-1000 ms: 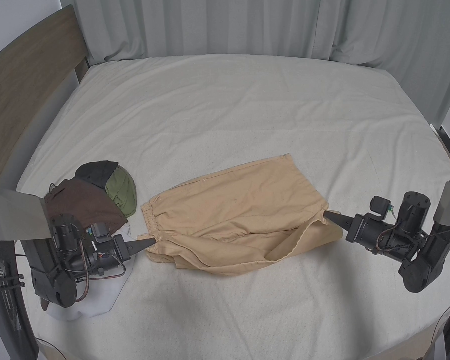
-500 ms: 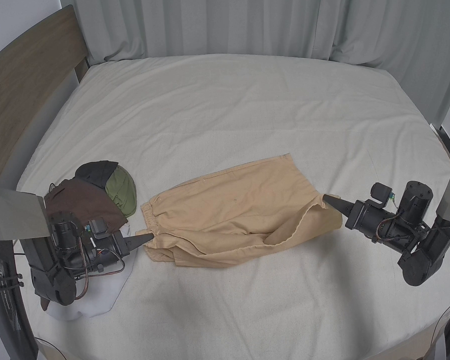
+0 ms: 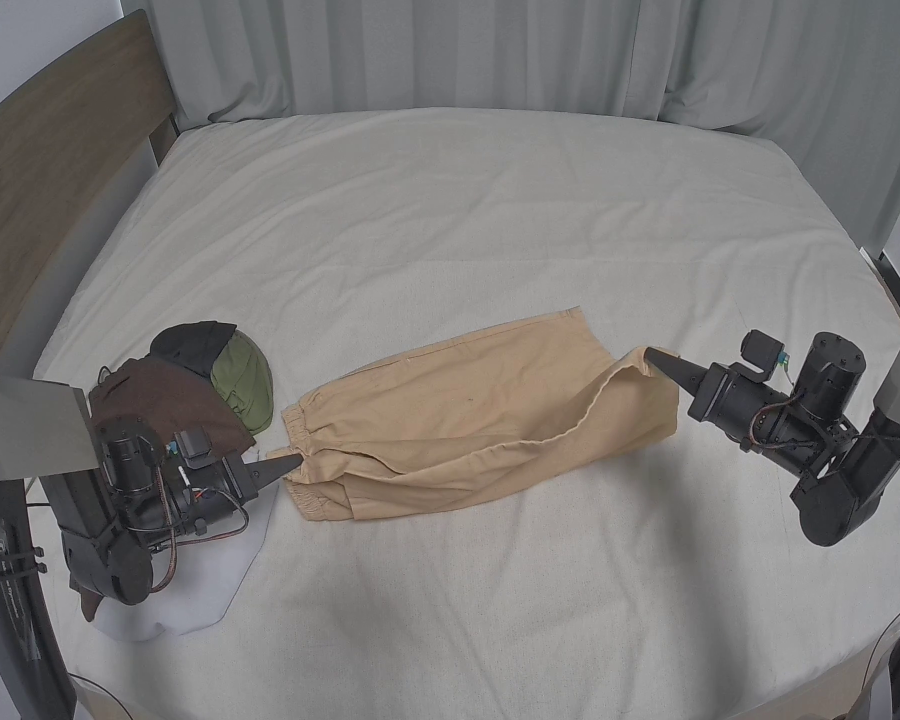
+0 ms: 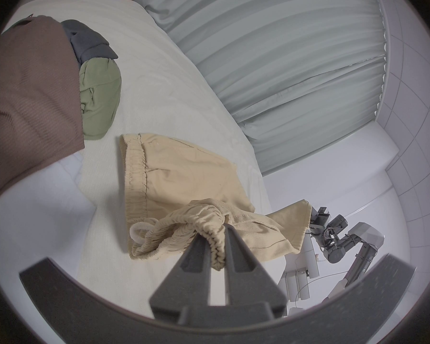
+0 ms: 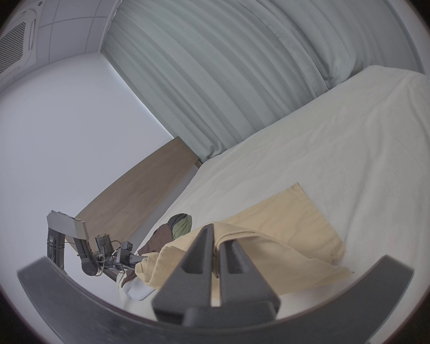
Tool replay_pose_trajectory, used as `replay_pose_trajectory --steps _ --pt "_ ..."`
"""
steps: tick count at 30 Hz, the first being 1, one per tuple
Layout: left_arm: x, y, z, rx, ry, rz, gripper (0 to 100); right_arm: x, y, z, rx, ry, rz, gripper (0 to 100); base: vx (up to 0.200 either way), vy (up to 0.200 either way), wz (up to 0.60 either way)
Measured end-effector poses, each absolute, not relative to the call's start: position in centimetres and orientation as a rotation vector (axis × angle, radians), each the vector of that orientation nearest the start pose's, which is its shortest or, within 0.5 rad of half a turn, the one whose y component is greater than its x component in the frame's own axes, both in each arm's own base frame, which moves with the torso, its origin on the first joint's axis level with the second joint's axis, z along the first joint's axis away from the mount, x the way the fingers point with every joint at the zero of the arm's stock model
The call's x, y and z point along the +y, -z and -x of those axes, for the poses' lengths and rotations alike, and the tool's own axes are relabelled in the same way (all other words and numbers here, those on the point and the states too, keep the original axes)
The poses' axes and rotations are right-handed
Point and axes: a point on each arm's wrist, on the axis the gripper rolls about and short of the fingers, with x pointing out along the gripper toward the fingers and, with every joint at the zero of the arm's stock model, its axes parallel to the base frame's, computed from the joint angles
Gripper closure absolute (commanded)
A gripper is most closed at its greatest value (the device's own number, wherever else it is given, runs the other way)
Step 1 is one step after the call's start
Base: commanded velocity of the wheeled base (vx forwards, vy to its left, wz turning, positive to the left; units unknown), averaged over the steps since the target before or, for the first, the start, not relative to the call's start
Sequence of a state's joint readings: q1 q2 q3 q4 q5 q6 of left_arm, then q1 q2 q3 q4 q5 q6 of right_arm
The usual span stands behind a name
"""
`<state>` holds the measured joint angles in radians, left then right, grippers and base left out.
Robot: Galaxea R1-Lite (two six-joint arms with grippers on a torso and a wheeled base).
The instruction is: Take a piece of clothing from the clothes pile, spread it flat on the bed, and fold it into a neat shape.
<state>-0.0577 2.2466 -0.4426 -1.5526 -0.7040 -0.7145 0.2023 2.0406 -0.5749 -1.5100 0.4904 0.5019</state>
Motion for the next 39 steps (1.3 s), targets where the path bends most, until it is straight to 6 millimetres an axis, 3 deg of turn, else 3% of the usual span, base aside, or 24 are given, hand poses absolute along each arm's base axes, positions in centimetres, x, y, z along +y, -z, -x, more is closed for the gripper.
replay_pose_trajectory --steps 15,39 --pt "-3.0 -2.8 -32.6 0.447 0.580 0.785 100 8.4 -11.6 -34.8 0.092 -0.704 -0.465 100 0.000 0.000 0.00" --pt "-3.9 -2.7 -34.4 0.394 0.521 0.808 100 9.3 -11.4 -41.2 0.055 -0.703 -0.462 100 0.000 0.000 0.00"
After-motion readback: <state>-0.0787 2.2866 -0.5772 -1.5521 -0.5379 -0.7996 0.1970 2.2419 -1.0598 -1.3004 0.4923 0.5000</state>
